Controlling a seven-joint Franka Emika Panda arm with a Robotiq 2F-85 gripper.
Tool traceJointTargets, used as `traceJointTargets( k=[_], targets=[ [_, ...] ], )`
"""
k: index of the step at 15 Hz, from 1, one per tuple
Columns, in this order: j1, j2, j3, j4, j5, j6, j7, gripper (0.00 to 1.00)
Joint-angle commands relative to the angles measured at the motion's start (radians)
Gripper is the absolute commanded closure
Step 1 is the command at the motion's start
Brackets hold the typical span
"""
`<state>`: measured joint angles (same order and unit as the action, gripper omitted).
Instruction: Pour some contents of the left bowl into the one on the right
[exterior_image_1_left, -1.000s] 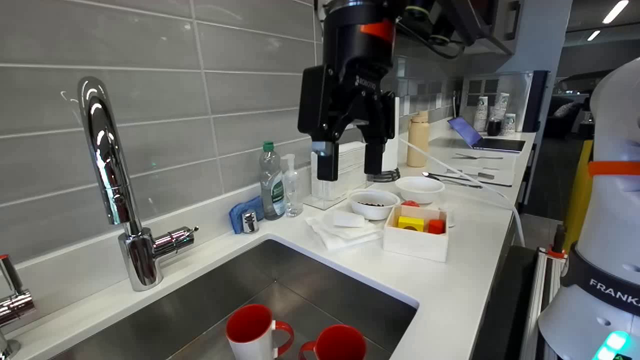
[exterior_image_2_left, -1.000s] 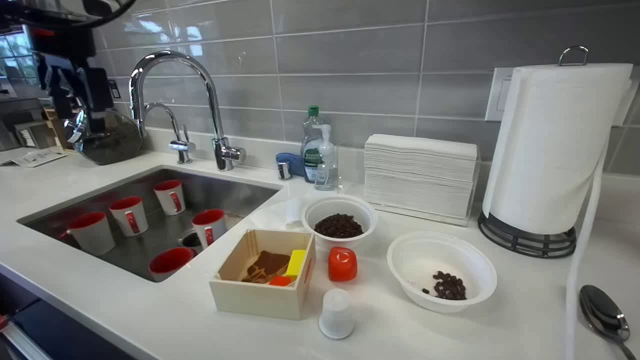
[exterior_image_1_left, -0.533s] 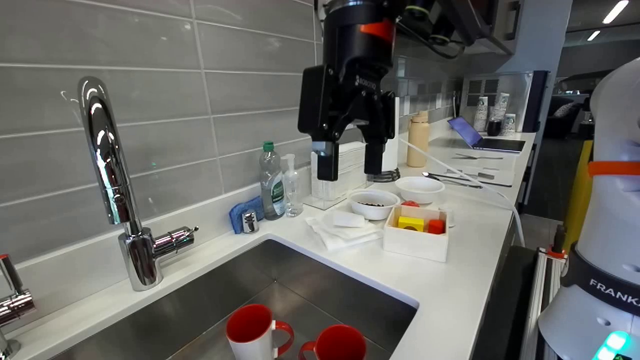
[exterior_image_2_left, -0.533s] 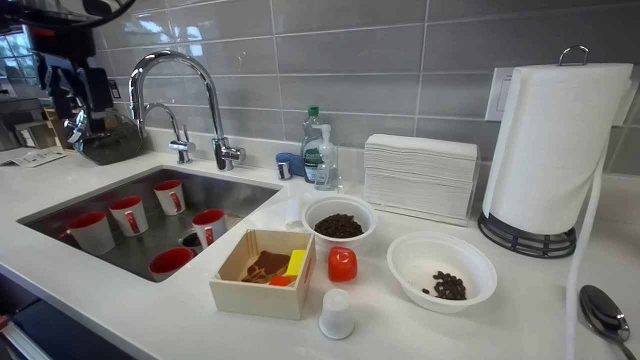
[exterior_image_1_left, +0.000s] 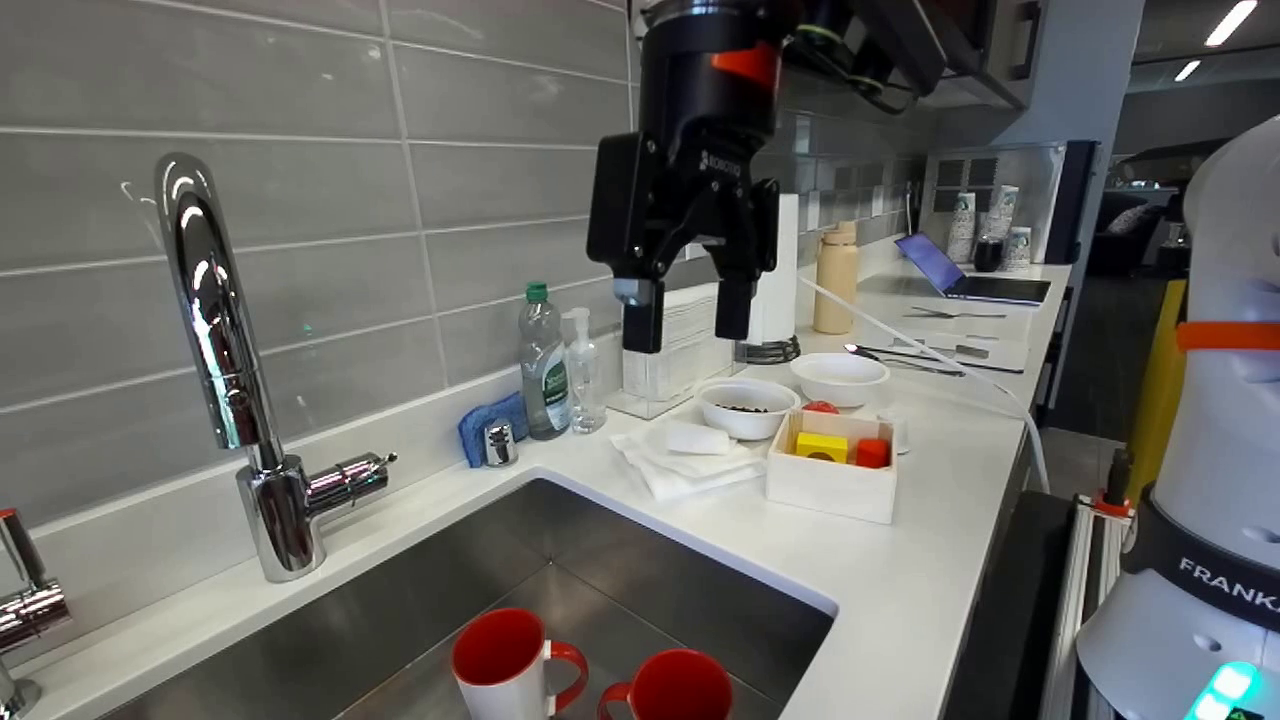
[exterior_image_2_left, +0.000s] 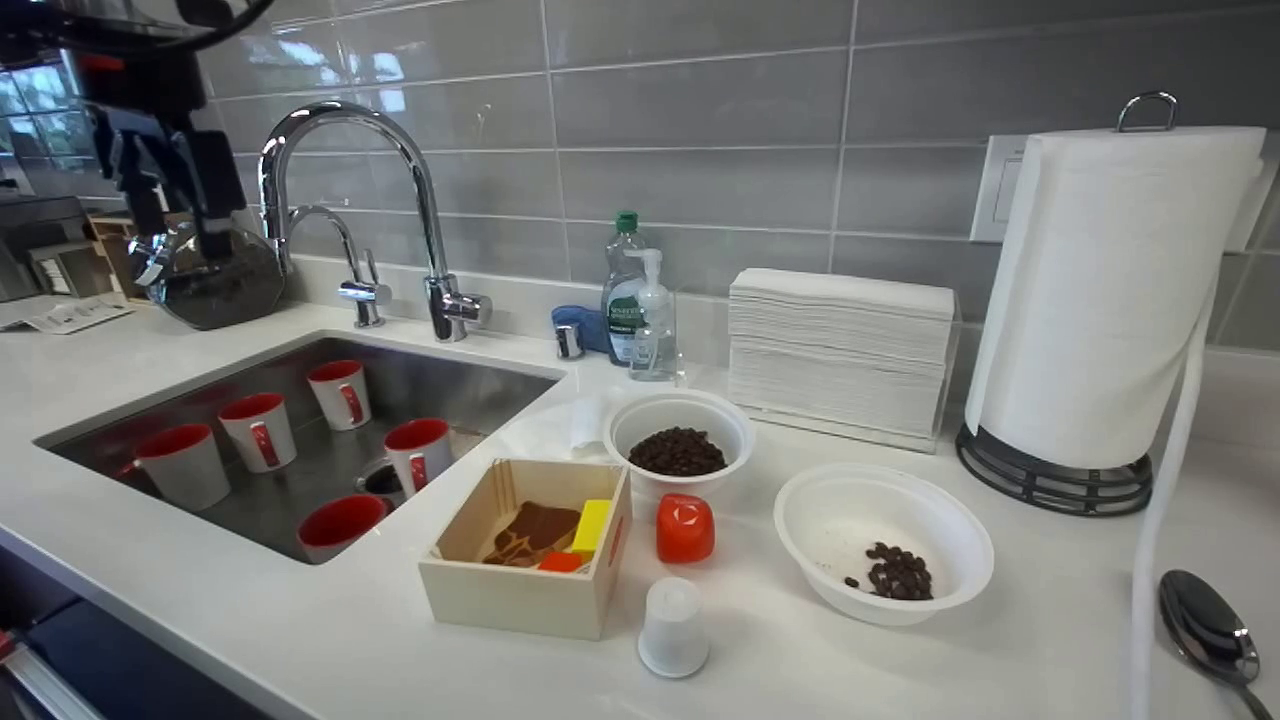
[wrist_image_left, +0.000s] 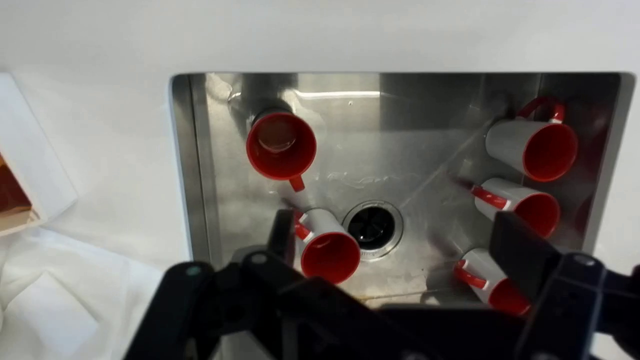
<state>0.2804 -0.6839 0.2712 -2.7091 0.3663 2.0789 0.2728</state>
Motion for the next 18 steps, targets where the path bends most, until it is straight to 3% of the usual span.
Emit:
traceJointTargets(
  k=[1,5,8,18],
  targets=[
    [-0.067,0.031,0.033,-0.009,-0.111,0.146,-0.004,0.0],
    [-0.166,0.126,0.046,-0.038,-0.287,0.372,0.016,0.0],
    [-0.251,0.205,0.056,-0.047,-0.413,0.476,0.05,0.0],
    [-0.565,0.382,0.114,-0.049,-0.899,0.612,0.384,0.0]
  ],
)
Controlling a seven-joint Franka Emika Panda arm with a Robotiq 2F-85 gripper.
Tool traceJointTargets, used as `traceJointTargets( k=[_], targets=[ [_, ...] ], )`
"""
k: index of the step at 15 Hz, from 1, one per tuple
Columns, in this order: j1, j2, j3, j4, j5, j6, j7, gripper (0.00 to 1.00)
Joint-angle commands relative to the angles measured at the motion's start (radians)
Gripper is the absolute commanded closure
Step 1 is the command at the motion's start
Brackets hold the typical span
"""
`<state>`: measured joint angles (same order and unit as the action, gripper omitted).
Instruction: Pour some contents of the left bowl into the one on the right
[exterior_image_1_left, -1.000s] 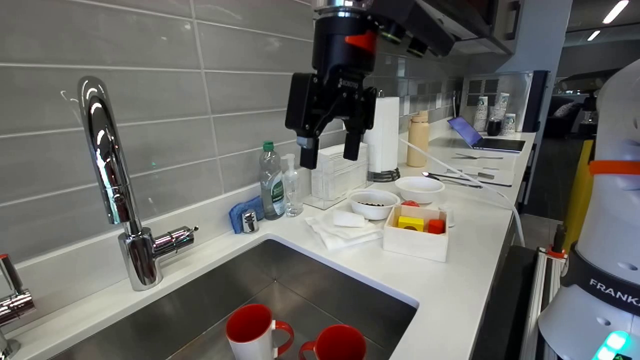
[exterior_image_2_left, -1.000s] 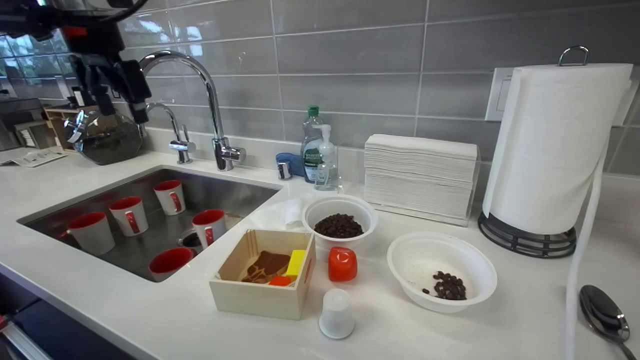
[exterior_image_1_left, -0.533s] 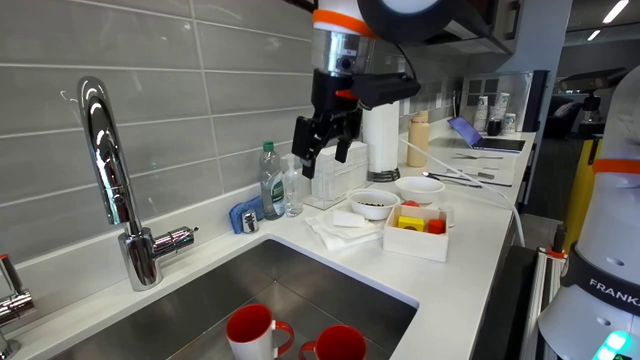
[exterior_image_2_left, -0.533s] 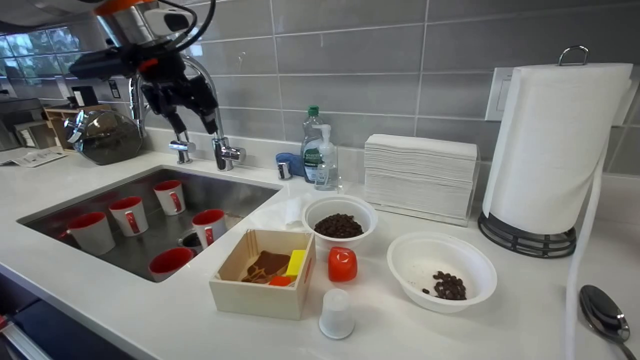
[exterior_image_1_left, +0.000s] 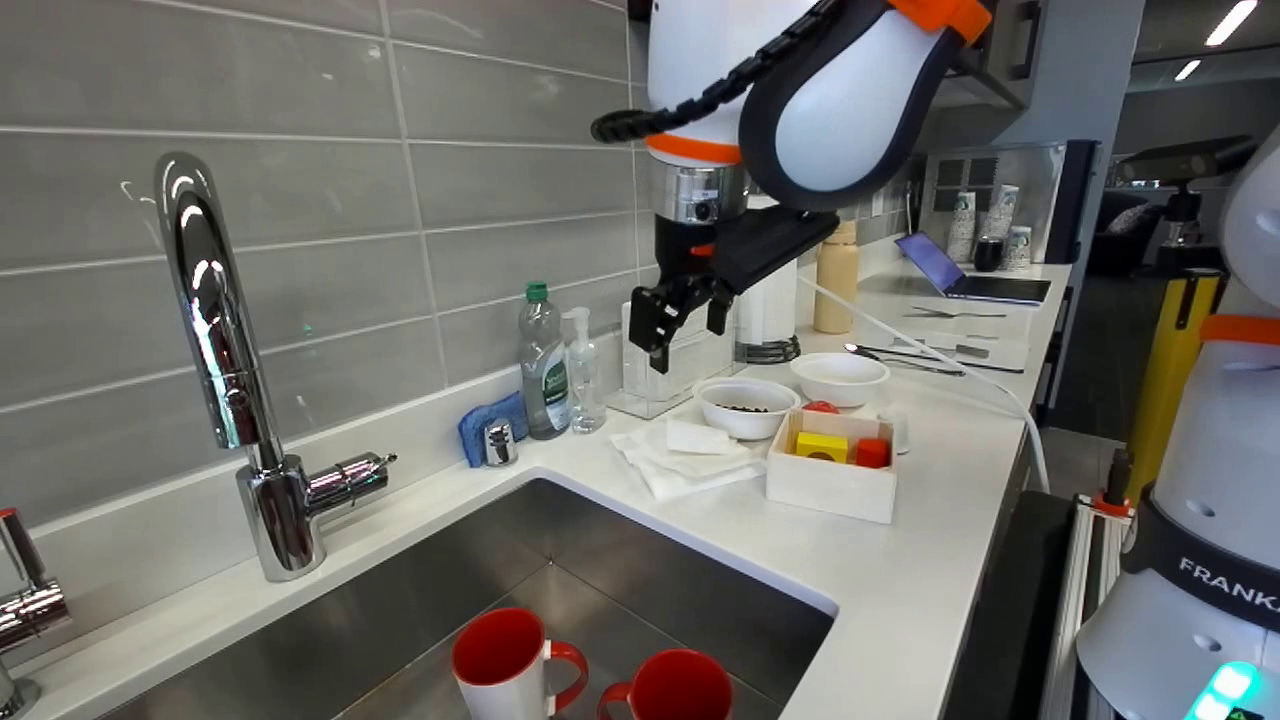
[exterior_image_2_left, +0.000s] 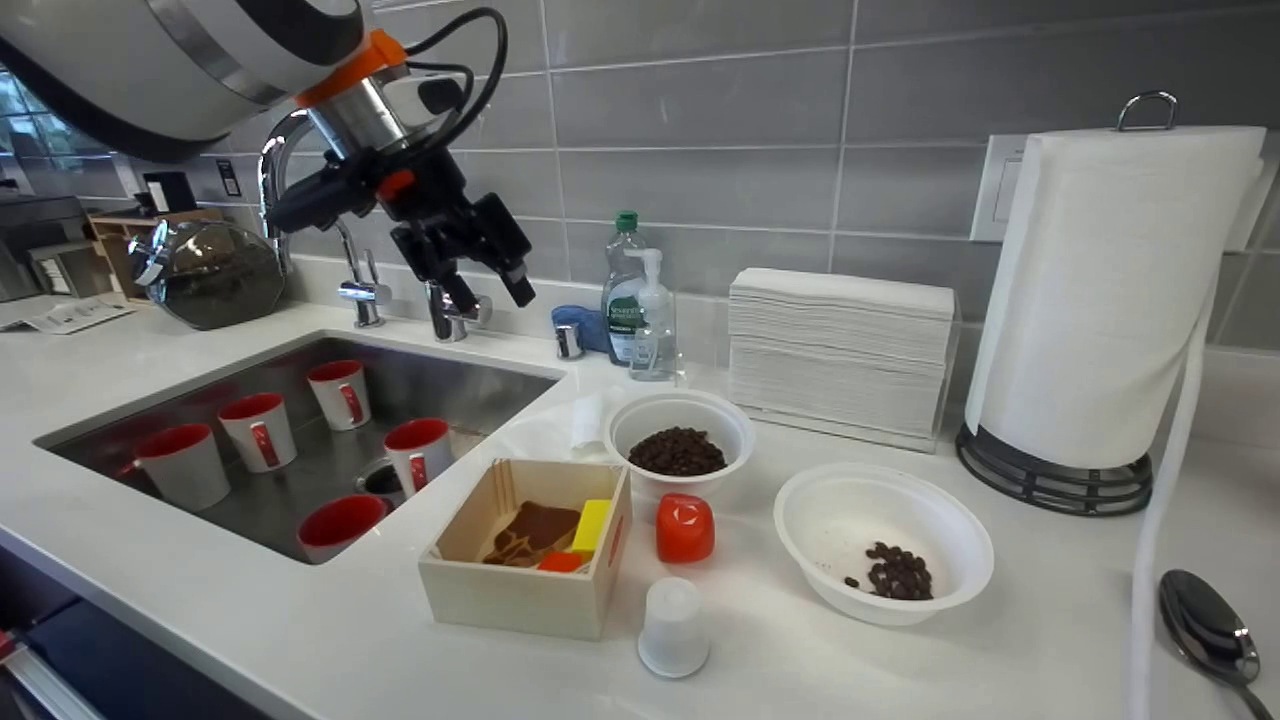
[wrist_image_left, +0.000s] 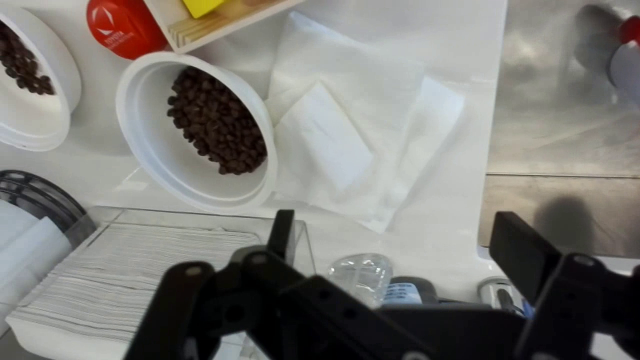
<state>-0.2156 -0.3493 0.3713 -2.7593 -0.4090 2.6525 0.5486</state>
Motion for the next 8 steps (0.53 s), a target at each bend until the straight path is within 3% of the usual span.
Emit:
traceJointTargets(
  k=[1,8],
  targets=[
    [-0.11,0.062,0.035,0.001,-0.149,0.045,0.128,0.0],
    [-0.238,0.177,0.032,0.023,-0.354,0.1,0.21,0.0]
  ],
)
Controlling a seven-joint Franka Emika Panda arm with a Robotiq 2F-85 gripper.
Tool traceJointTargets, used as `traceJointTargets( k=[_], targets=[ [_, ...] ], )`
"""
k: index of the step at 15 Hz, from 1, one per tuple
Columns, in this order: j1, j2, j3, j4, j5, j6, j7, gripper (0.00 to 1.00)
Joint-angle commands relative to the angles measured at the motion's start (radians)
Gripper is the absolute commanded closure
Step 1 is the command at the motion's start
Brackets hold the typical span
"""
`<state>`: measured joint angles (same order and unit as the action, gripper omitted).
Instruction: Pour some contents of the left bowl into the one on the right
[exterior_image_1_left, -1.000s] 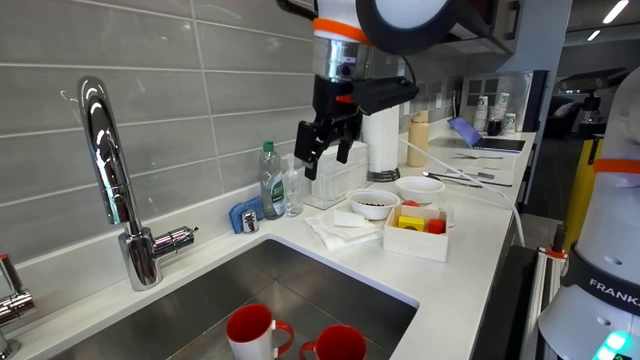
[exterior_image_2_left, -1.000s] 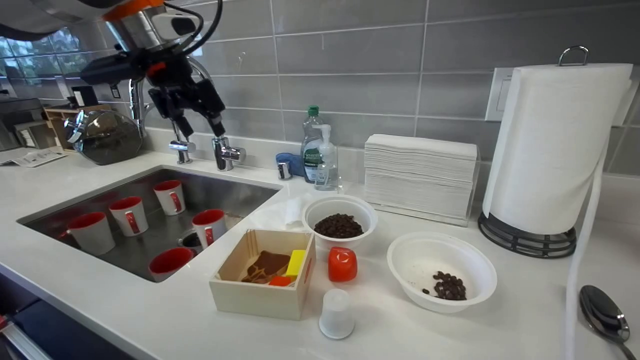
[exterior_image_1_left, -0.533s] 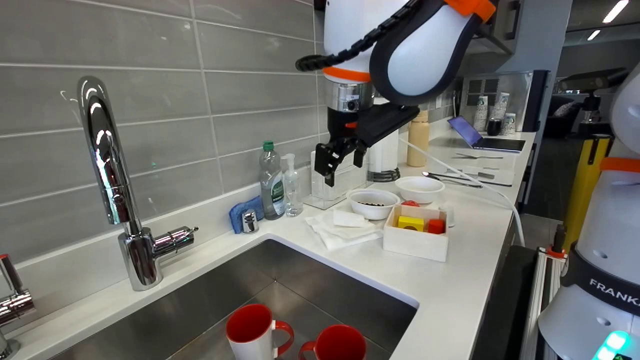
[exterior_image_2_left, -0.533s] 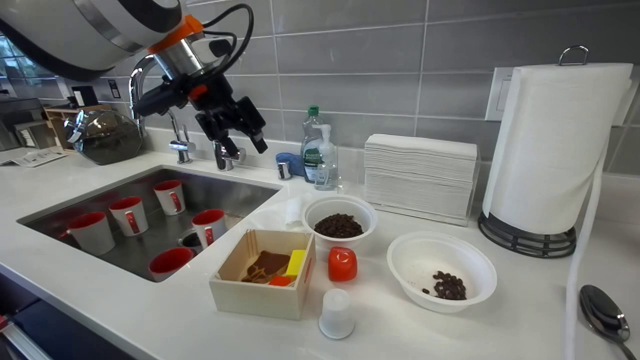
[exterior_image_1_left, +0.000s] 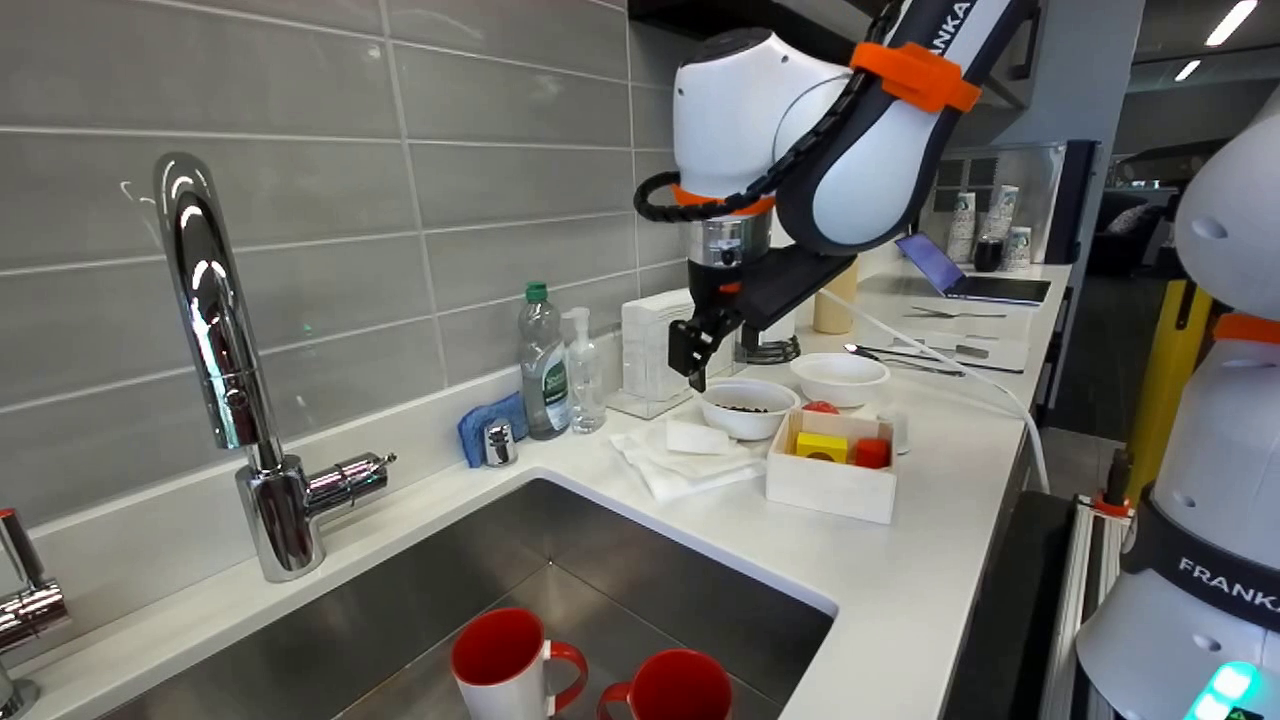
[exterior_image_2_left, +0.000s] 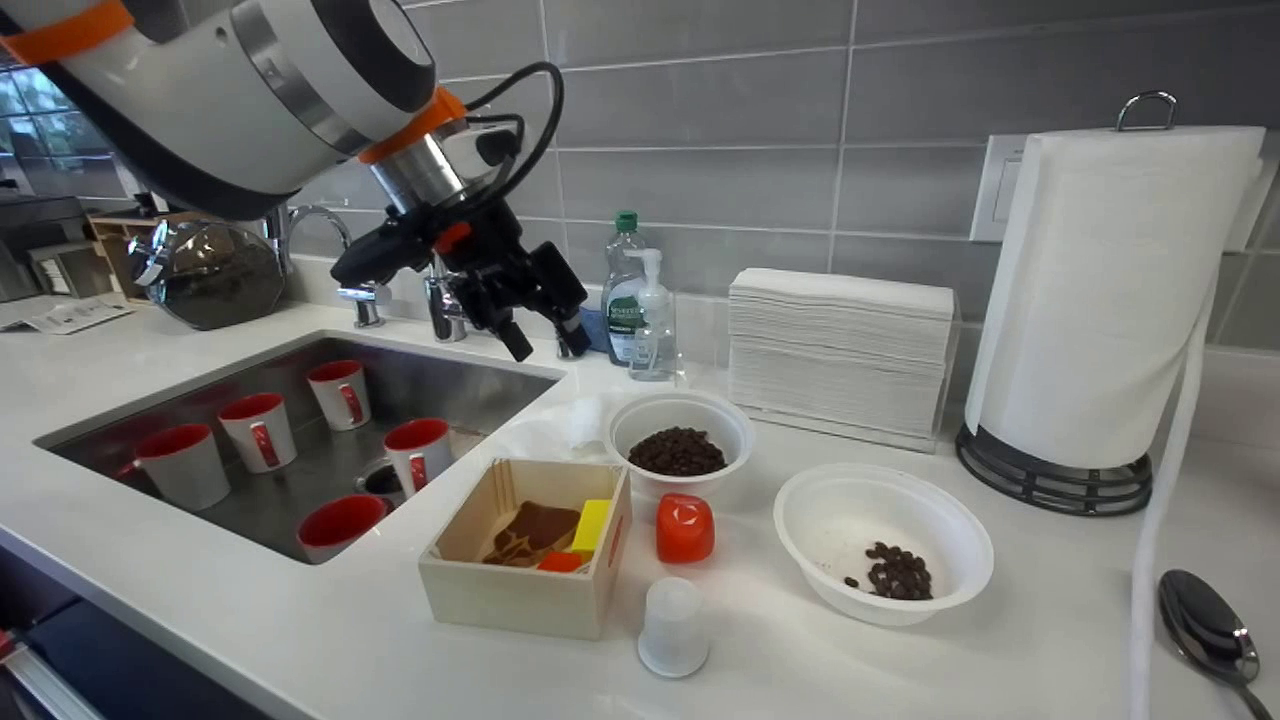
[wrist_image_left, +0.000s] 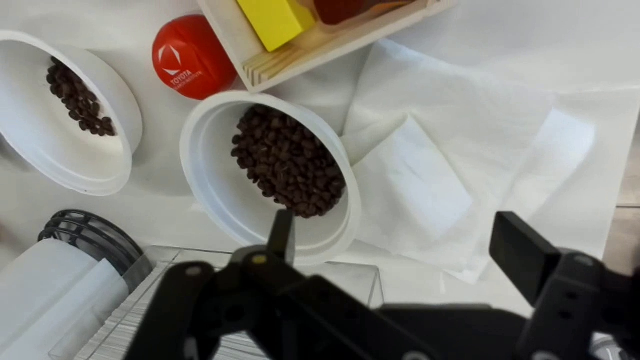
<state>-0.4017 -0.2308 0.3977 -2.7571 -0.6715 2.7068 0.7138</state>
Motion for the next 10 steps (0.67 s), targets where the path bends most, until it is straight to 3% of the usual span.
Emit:
traceJointTargets(
  k=[1,6,10],
  targets=[
    [-0.067,0.071,0.005,0.026,-0.123,0.051,0.054,0.0],
    [-0.142,0.132,-0.008,0.048,-0.273,0.059,0.101,0.0],
    [-0.186,0.166,-0.009,0.061,-0.42,0.055,0.233,0.0]
  ],
)
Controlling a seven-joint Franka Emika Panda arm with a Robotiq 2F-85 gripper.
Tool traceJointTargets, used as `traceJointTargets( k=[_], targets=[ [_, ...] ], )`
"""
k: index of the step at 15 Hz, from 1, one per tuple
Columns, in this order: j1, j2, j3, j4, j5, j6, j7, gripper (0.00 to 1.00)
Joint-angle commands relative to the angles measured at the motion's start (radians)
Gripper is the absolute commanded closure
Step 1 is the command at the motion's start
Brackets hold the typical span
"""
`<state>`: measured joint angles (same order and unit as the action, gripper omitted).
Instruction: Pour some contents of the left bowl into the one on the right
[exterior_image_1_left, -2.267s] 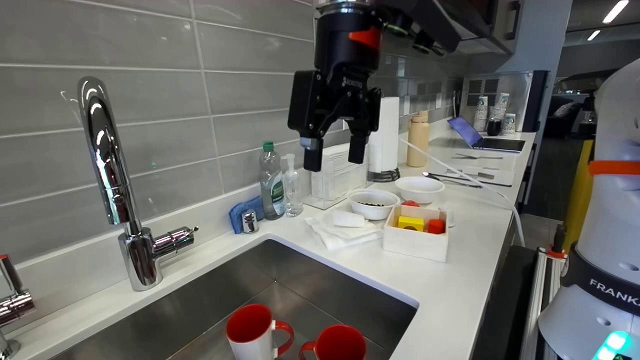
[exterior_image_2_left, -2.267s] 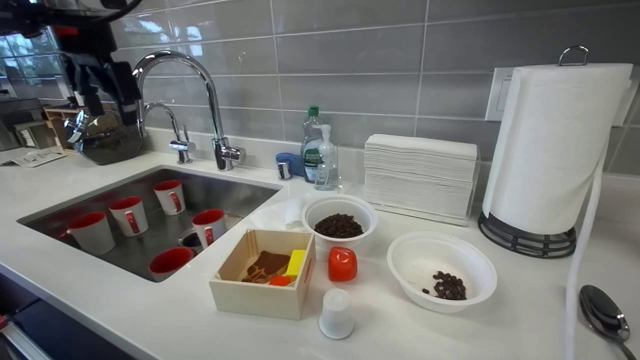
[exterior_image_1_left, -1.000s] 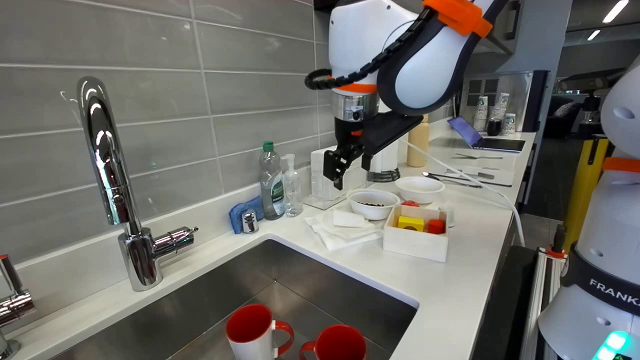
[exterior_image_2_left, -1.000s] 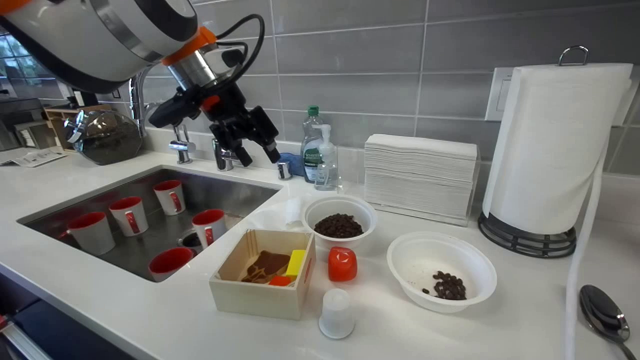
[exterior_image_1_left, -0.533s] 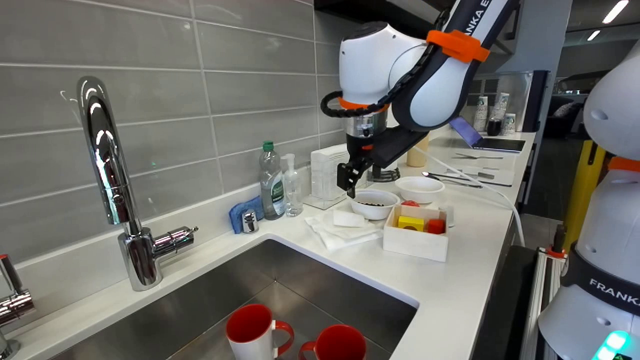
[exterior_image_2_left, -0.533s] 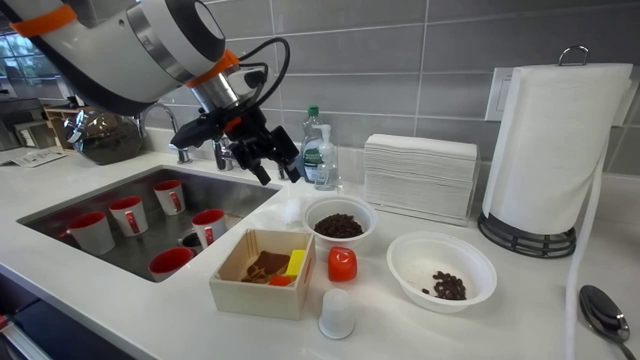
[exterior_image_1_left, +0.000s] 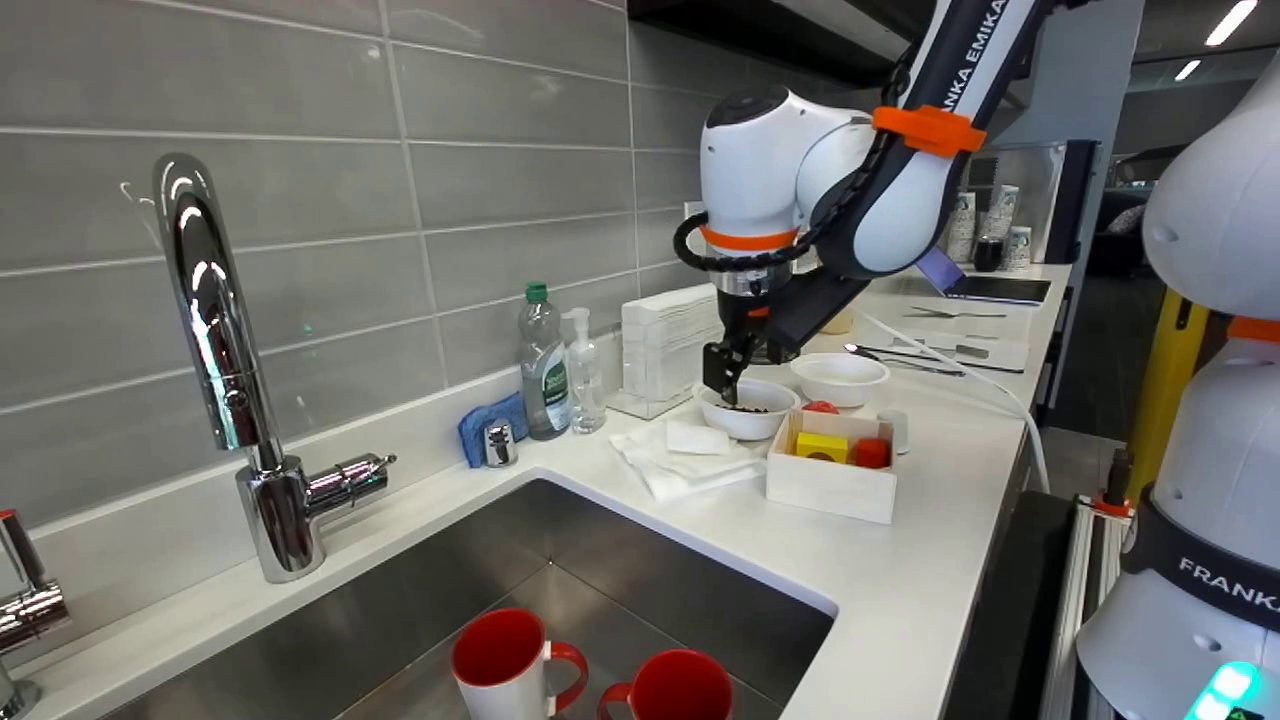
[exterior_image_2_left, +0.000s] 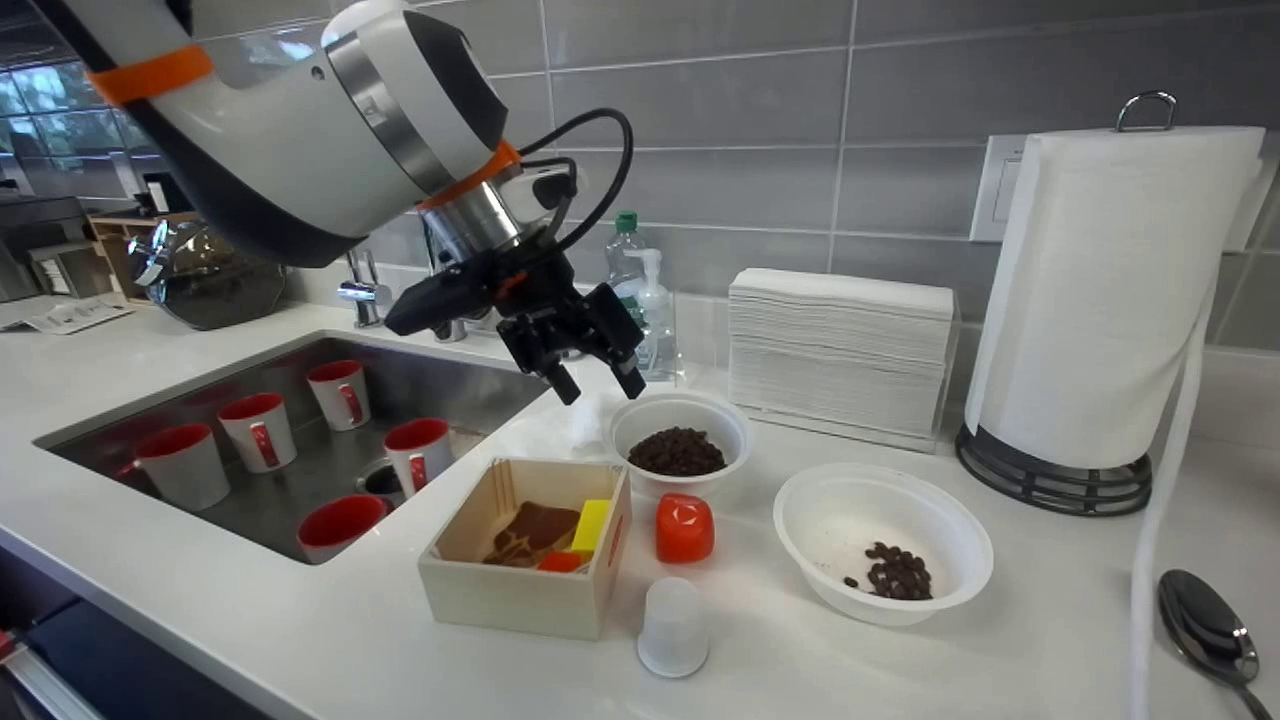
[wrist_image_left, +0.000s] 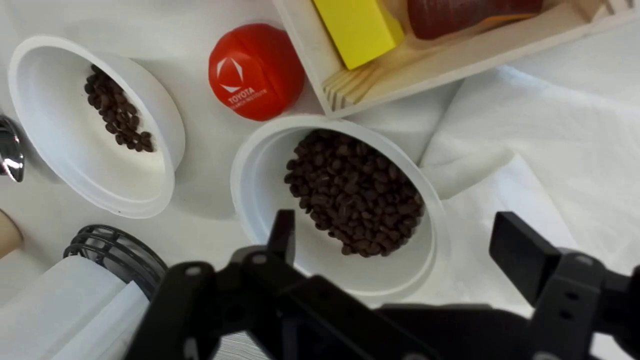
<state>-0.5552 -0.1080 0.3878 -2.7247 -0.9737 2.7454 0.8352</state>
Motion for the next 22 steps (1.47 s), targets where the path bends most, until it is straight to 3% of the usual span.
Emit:
traceJointTargets(
  k=[1,6,16,17,22],
  targets=[
    [-0.041,0.054,0.001,0.036,-0.161,0.012,0.152,0.0],
    [-0.055,0.119,-0.001,0.074,-0.335,-0.013,0.331,0.0],
    [-0.037,0.242,-0.005,0.134,-0.442,-0.048,0.478,0.0],
    [-0.036,0.248,-0.005,0.143,-0.454,-0.053,0.491,0.17],
    [-0.024,0.275,0.002,0.179,-0.519,-0.066,0.545,0.61]
  ],
)
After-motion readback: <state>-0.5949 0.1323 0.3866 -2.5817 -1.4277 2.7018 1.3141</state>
